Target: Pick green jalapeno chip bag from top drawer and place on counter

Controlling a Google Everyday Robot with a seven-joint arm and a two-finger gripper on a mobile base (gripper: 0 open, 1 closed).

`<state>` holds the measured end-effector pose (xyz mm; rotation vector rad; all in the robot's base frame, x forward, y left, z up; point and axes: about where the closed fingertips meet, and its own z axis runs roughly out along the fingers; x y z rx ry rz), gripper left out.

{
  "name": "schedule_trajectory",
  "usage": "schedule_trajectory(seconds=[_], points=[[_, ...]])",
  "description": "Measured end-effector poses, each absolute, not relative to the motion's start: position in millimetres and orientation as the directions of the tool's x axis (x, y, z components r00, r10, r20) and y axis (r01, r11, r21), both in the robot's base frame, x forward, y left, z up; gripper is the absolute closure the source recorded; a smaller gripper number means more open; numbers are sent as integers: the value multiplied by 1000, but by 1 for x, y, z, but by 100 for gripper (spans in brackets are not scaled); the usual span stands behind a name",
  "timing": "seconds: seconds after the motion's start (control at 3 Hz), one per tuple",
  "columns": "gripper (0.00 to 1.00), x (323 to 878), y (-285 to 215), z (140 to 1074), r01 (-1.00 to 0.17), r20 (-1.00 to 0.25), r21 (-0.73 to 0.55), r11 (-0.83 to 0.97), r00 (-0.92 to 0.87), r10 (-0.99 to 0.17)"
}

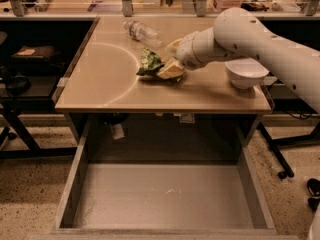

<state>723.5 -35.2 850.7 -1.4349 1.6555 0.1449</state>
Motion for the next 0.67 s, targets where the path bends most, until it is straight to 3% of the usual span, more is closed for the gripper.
schedule_trajectory(seconds=[0.33,0.67], points=[[0,723,-35,851,-835,-680,-451,316,92,-727],[0,723,-35,851,-835,-680,-451,316,92,-727]])
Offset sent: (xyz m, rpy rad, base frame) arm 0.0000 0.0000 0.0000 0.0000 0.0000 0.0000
